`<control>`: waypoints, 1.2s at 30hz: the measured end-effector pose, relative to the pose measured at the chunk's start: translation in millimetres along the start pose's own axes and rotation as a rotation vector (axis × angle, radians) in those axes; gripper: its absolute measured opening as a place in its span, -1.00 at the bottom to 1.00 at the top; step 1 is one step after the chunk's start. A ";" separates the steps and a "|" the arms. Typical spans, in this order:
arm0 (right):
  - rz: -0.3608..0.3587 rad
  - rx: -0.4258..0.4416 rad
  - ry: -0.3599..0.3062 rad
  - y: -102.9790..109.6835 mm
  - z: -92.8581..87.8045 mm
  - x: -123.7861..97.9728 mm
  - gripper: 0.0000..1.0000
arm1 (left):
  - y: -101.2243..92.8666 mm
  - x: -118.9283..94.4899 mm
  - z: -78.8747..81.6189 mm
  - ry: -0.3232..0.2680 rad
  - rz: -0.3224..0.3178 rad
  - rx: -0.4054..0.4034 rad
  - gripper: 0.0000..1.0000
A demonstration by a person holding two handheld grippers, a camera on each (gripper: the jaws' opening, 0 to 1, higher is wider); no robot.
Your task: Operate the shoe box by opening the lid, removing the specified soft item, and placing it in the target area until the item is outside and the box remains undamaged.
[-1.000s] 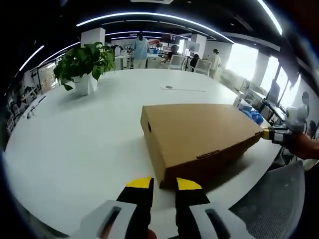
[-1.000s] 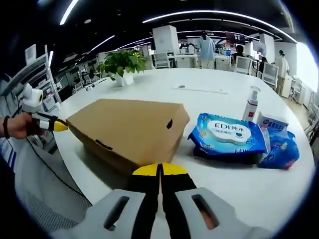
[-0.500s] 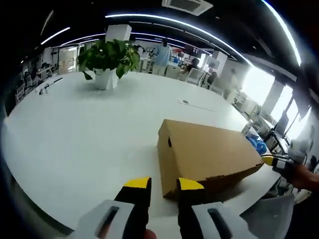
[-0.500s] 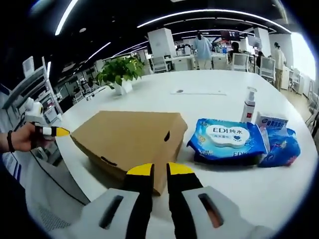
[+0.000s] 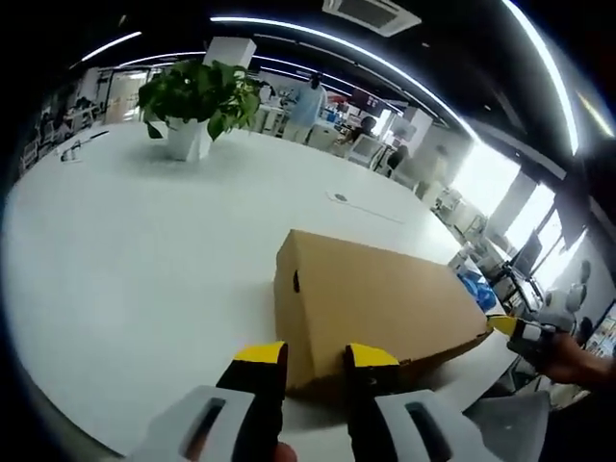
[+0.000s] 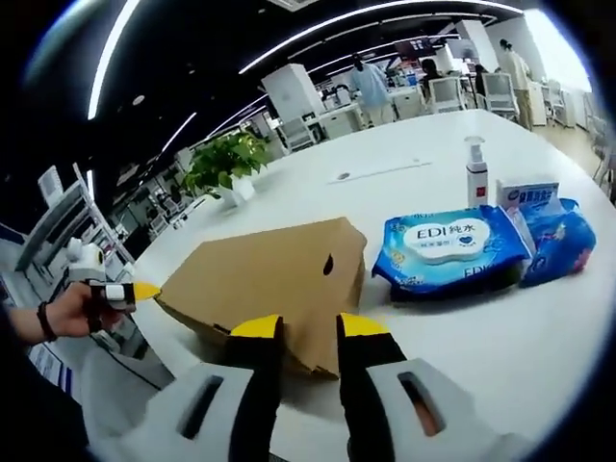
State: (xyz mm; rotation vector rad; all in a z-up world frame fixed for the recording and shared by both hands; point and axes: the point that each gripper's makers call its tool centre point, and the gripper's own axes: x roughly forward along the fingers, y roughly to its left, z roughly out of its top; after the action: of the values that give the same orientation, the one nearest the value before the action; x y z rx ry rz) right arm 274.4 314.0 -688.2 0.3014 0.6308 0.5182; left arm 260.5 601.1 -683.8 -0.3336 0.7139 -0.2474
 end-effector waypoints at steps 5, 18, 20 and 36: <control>0.021 0.014 0.038 7.3 -12.0 10.6 -0.61 | -1.0 5.9 -6.9 0.043 -0.010 0.019 -0.59; -0.025 -0.038 0.041 -5.4 14.0 41.7 -0.60 | 2.7 30.3 10.4 0.052 -0.030 -0.059 -0.59; -0.031 -0.039 0.042 -8.5 18.1 45.7 -0.60 | 2.3 36.0 15.8 0.046 -0.018 -0.055 -0.59; -0.077 -0.082 0.035 -44.8 51.3 65.1 -0.61 | -10.9 82.8 48.3 0.037 -0.012 -0.027 -0.59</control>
State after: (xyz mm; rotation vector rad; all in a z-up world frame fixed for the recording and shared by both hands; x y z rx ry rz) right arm 367.8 306.5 -698.8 0.1899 0.6503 0.4747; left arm 352.4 573.9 -694.9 -0.3602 0.7529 -0.2557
